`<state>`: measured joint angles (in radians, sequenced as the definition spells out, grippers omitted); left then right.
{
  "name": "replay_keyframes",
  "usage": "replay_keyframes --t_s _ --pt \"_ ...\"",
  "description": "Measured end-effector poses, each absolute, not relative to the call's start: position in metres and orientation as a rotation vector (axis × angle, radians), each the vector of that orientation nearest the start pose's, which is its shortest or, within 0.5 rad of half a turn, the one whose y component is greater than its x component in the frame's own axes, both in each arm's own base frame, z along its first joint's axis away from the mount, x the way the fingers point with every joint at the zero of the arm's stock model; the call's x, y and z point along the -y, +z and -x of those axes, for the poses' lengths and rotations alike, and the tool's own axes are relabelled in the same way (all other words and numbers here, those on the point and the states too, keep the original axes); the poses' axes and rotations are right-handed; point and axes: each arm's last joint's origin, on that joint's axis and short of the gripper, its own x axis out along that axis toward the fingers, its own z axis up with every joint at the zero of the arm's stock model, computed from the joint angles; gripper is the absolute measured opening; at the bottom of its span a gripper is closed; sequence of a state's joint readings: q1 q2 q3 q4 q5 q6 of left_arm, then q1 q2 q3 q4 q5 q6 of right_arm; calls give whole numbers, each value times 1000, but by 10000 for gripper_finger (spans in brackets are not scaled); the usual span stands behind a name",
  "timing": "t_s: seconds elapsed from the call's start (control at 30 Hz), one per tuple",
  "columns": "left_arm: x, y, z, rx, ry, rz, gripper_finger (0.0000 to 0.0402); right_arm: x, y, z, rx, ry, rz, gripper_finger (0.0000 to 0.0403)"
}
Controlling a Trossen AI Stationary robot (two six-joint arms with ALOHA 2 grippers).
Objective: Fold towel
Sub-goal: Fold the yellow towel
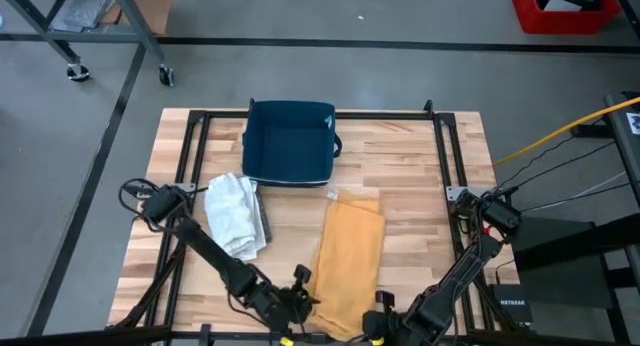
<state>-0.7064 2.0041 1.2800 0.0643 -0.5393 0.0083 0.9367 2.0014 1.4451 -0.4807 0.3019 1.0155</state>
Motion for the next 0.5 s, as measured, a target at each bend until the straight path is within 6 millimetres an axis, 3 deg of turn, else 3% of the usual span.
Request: replay_keyframes --t_s 0.2,0.37,0.5 --pt "273 194 -320 -508 -166 -273 3 -340 204 -262 -965 58 -456 8" --pt "271 193 -316 -554 -144 -223 2 -340 219 -264 -935 -37 -513 9" --pt "270 192 -315 -575 -136 -208 6 -339 220 -262 -961 -47 -496 5"
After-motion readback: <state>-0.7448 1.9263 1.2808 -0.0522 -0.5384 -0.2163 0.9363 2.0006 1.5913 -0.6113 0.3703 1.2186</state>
